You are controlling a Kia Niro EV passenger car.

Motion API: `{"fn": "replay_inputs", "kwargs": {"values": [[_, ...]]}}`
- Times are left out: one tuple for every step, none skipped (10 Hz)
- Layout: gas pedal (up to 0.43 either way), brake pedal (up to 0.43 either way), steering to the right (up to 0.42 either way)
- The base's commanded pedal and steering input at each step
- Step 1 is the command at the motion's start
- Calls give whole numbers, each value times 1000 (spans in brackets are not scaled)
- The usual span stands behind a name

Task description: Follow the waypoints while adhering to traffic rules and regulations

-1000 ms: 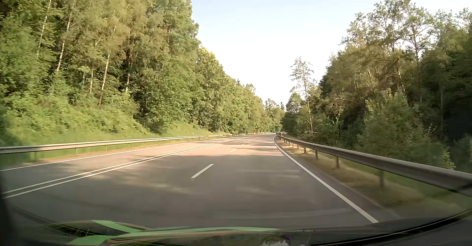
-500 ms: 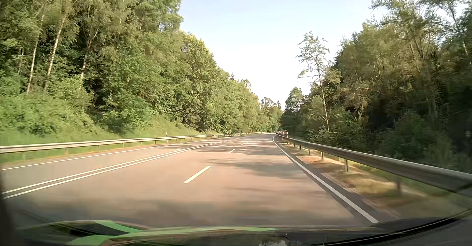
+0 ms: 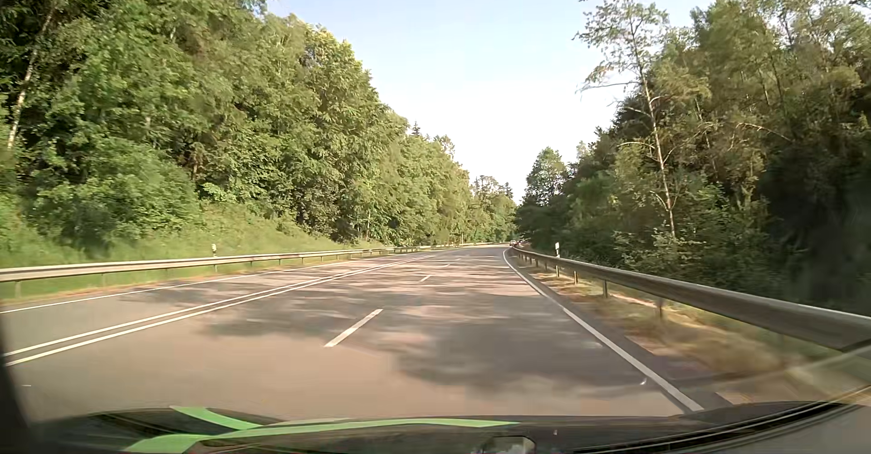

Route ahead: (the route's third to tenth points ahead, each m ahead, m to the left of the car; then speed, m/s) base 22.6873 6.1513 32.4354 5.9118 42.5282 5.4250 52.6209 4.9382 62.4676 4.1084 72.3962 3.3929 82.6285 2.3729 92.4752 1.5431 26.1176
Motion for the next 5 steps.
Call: {"fn": "replay_inputs", "kwargs": {"values": [[429, 0, 6], [429, 0, 6], [441, 0, 6], [441, 0, 5], [421, 0, 6]]}}
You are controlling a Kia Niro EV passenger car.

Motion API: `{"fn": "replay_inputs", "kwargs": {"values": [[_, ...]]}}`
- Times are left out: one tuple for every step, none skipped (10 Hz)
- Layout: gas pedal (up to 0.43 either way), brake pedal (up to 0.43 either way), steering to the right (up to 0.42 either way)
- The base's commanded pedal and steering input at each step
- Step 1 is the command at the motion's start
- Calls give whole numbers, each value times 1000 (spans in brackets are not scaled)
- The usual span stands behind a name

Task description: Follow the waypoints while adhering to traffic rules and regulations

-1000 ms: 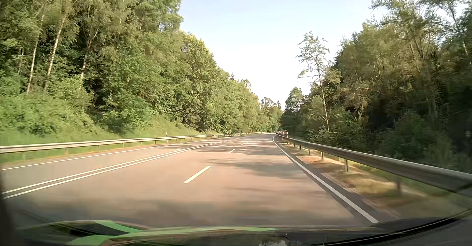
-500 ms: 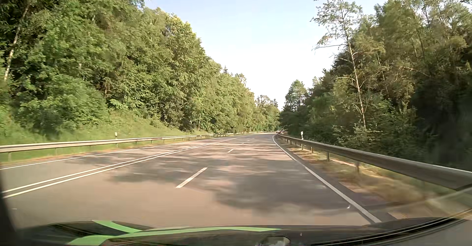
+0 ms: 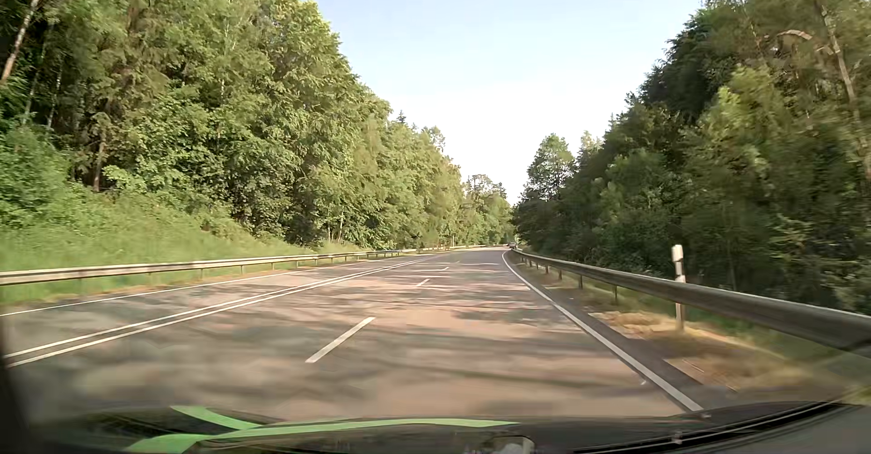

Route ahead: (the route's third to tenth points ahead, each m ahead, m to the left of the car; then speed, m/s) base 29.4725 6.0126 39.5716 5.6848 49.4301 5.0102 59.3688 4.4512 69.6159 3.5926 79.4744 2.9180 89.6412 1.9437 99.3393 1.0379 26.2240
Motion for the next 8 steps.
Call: {"fn": "replay_inputs", "kwargs": {"values": [[390, 0, 6], [378, 0, 6], [378, 0, 6], [378, 0, 6], [398, 0, 6], [421, 0, 6], [429, 0, 6], [449, 0, 6]]}}
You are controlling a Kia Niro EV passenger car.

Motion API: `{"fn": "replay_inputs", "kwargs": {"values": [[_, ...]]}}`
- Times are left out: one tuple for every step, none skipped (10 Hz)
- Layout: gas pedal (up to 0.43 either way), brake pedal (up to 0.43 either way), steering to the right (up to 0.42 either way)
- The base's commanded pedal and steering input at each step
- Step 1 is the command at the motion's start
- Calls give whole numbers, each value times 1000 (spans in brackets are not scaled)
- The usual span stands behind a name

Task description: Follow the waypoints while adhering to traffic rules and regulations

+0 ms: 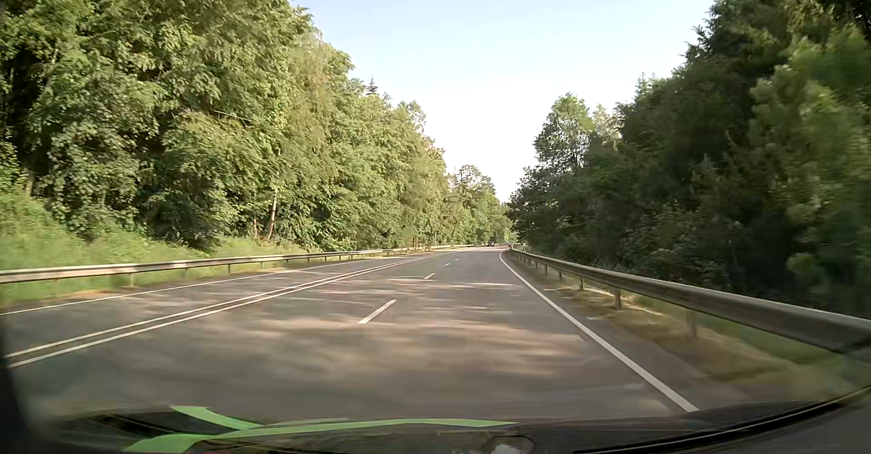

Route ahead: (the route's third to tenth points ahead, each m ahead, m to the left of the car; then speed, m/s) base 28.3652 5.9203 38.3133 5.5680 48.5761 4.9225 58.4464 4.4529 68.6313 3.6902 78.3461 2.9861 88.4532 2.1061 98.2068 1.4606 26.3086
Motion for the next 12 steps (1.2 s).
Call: {"fn": "replay_inputs", "kwargs": {"values": [[469, 0, 6], [469, 0, 6], [469, 0, 6], [480, 0, 6], [480, 0, 6], [441, 0, 6], [409, 0, 6], [409, 0, 6], [409, 0, 6], [409, 0, 6], [429, 0, 6], [449, 0, 6]]}}
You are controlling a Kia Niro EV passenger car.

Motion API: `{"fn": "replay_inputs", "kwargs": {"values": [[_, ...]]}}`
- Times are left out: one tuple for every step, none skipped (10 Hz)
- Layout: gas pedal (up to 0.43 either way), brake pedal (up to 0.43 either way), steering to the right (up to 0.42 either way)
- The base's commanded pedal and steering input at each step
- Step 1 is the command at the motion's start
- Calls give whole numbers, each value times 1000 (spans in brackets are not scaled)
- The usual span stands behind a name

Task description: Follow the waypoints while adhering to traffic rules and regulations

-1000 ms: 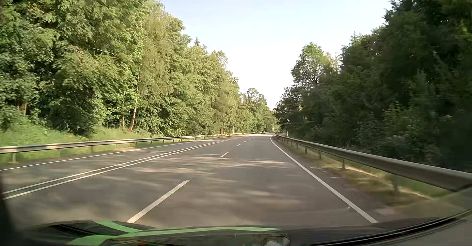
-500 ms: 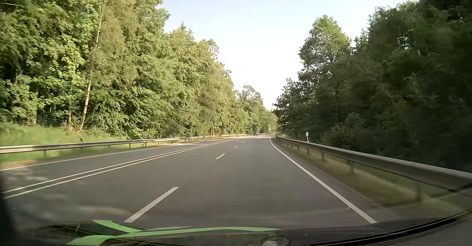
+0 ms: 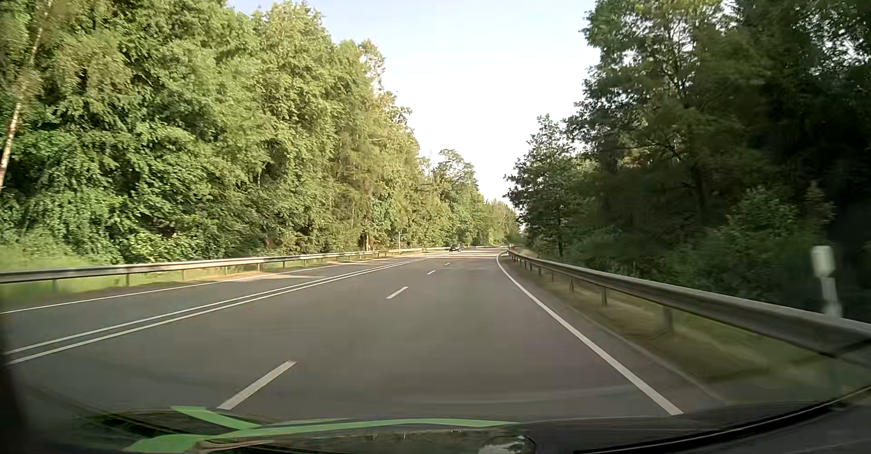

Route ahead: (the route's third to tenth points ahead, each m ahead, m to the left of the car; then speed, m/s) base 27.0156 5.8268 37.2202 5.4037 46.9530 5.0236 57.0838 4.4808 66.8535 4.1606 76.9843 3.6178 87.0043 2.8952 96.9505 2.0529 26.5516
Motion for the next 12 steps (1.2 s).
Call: {"fn": "replay_inputs", "kwargs": {"values": [[461, 0, 5], [461, 0, 5], [469, 0, 5], [469, 0, 5], [469, 0, 4], [441, 0, 4], [409, 0, 4], [398, 0, 4], [390, 0, 4], [390, 0, 4], [398, 0, 4], [421, 0, 4]]}}
